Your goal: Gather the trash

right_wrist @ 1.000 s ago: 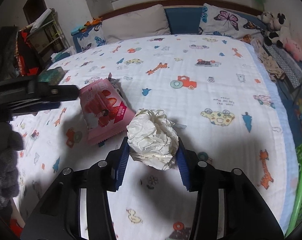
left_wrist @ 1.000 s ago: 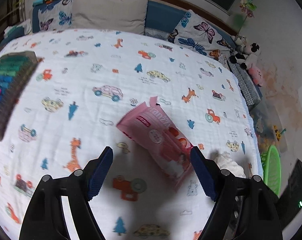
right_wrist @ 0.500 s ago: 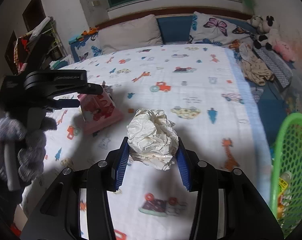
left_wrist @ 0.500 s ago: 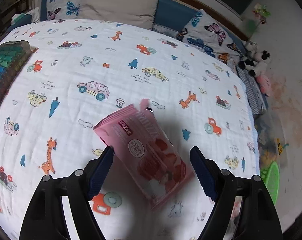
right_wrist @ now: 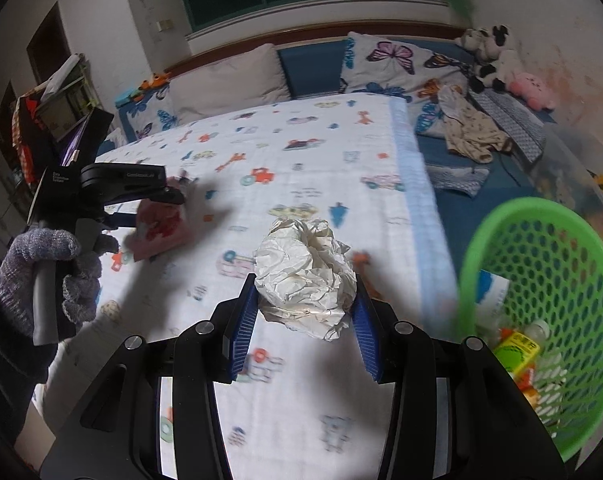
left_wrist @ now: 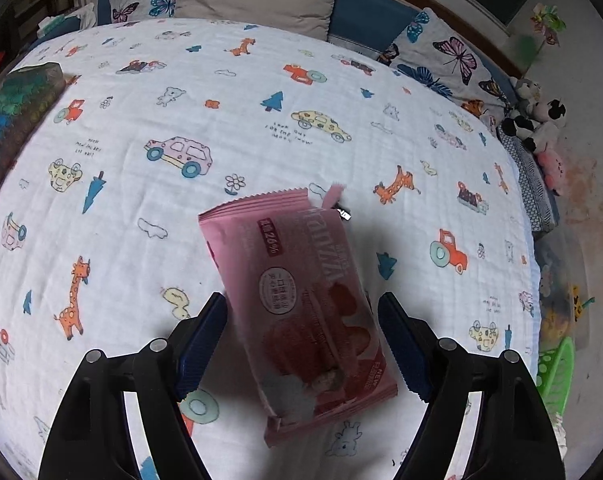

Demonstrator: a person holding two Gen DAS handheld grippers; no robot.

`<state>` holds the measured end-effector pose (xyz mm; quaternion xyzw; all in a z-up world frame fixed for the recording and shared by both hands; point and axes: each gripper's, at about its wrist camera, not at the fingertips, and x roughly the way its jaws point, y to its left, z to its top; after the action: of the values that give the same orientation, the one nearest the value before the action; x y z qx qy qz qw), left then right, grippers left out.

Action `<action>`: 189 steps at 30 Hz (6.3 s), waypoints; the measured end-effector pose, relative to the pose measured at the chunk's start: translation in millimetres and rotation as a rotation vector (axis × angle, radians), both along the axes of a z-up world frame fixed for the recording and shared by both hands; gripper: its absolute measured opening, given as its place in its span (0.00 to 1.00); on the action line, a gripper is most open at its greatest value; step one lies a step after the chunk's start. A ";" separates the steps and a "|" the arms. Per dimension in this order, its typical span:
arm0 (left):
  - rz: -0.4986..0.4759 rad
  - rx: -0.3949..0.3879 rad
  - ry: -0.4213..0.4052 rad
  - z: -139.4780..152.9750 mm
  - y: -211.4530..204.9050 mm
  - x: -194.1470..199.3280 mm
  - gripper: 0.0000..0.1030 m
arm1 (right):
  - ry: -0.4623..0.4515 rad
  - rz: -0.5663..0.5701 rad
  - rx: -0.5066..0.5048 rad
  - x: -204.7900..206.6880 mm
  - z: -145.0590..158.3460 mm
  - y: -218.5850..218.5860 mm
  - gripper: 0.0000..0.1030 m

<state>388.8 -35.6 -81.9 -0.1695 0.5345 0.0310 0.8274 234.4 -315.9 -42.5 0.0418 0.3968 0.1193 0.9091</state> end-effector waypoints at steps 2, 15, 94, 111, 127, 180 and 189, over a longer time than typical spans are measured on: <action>-0.009 0.010 -0.004 0.5 -4.2 0.4 0.68 | 0.003 -0.015 -0.002 -4.1 -0.8 -8.0 0.45; -0.064 0.012 -0.030 10.8 -12.6 -15.5 0.41 | -0.008 -0.105 0.010 -32.3 2.5 -52.3 0.45; -0.803 0.032 -0.320 101.0 -268.6 -141.7 0.74 | 0.011 -0.426 0.049 -130.2 2.5 -161.2 0.72; -0.564 0.101 -0.430 113.0 -99.0 -195.3 0.92 | -0.034 -0.312 -0.052 -139.8 24.1 -46.1 0.87; -0.459 0.165 -0.537 126.0 -44.7 -255.5 0.93 | -0.117 -0.291 -0.078 -171.1 39.5 5.8 0.89; -0.375 0.227 -0.450 112.7 -27.6 -257.8 0.93 | -0.137 -0.223 -0.078 -170.2 44.5 26.0 0.91; -0.338 0.232 -0.438 110.1 -21.0 -255.9 0.93 | -0.128 -0.210 -0.076 -165.0 43.0 28.1 0.91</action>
<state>132.9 -56.7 28.2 0.0147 0.3566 -0.0837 0.9304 69.3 -287.8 0.5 0.0407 0.3356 0.0109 0.9411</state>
